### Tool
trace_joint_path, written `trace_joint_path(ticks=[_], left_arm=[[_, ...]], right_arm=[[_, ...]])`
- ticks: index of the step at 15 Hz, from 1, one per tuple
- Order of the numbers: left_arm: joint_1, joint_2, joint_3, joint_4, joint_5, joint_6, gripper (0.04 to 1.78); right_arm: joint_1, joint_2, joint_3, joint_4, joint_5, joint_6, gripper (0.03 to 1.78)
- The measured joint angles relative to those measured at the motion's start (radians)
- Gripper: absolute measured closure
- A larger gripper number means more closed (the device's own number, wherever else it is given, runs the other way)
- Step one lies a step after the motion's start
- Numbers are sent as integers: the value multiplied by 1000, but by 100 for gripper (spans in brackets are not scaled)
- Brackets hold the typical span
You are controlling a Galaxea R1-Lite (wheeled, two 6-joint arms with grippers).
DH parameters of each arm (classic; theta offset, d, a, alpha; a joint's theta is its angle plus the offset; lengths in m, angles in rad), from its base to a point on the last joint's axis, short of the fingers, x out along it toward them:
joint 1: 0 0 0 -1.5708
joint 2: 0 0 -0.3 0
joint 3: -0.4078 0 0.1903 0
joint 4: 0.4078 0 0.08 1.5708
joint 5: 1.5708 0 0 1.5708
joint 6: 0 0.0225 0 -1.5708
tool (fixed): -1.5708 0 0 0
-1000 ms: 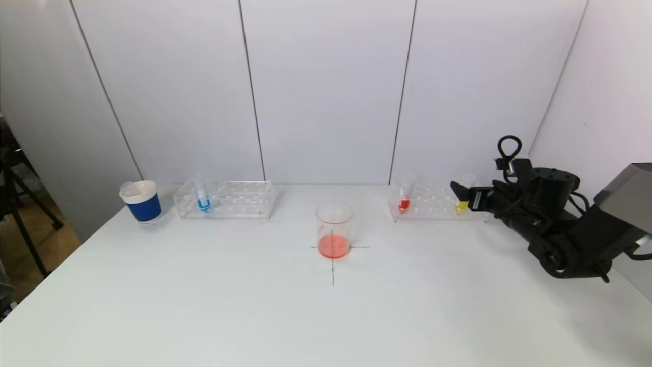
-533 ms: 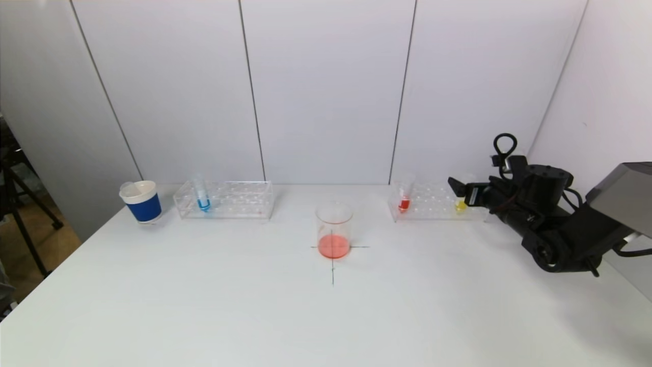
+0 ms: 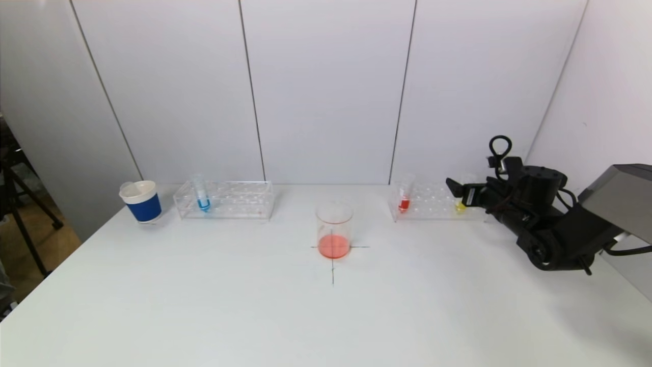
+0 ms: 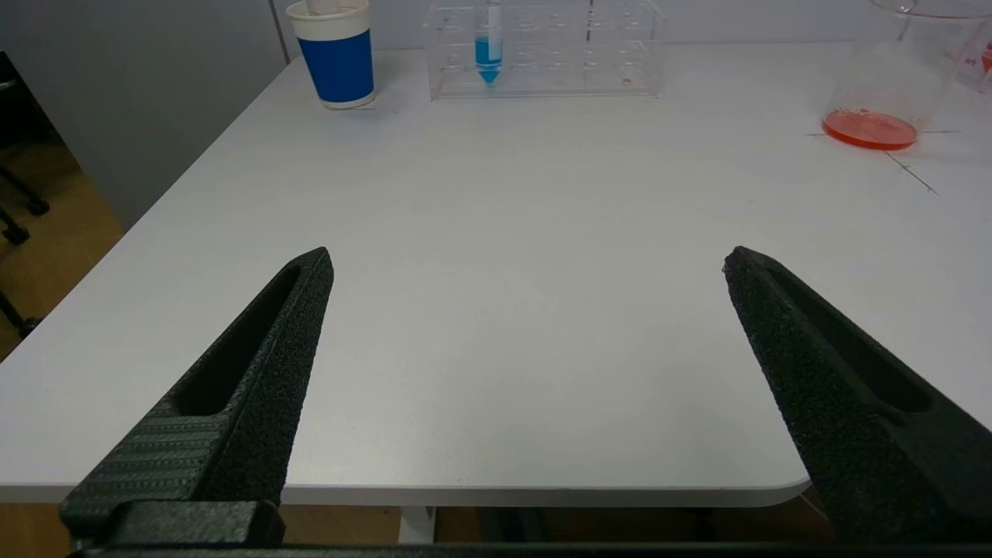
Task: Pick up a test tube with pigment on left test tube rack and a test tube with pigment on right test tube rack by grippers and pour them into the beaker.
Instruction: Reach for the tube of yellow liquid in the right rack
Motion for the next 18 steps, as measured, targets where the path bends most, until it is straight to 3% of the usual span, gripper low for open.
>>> trace_joint_path(ticks=[18], left_arm=[[0,0,0,0,0,0,6]], right_arm=[[3,32,-36,9,0,-8,4]])
